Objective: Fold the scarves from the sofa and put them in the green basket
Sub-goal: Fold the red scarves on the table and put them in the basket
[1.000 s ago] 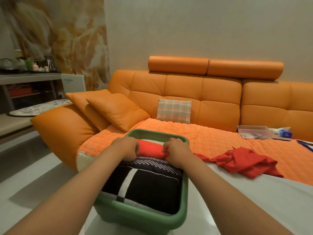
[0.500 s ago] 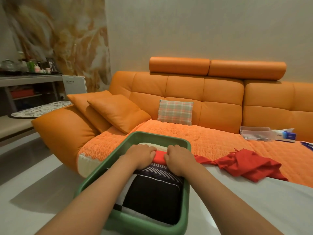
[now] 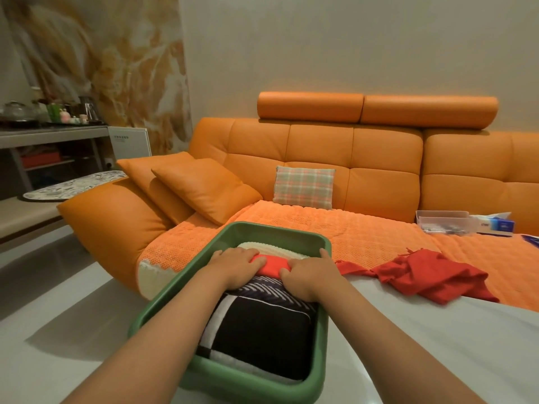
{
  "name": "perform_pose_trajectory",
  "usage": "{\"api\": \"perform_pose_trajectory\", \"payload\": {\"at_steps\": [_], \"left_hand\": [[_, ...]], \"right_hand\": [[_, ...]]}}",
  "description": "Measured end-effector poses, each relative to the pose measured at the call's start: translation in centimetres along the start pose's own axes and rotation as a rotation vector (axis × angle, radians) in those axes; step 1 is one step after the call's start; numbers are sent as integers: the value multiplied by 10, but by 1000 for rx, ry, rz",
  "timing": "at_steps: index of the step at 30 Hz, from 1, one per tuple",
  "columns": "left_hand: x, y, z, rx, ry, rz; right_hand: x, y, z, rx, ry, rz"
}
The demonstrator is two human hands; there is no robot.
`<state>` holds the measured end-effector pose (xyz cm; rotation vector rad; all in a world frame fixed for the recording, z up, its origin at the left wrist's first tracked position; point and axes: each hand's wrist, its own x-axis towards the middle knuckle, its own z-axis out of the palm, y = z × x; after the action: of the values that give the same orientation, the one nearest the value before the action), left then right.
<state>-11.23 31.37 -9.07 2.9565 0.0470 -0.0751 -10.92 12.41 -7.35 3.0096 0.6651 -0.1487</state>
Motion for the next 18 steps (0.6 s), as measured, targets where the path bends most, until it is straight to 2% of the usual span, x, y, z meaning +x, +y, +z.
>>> {"api": "perform_pose_trajectory", "payload": {"at_steps": [4,7,11,14,18], "left_hand": [[-10,7,-9,44,149,22],[-16,23,-23,8,231,102],[-18,68,-45,-82,326,259],[-10,118,-52,-163,288,303],[9,199,-40,-203,210,355]], "right_hand": [[-2,9,-7,137,44,8],[-15,28,-20,415,86,-2],[-38,73,-29,791,267,-30],[-53,120,-25,731,327,54],[-70,193,1,624,236,181]]}}
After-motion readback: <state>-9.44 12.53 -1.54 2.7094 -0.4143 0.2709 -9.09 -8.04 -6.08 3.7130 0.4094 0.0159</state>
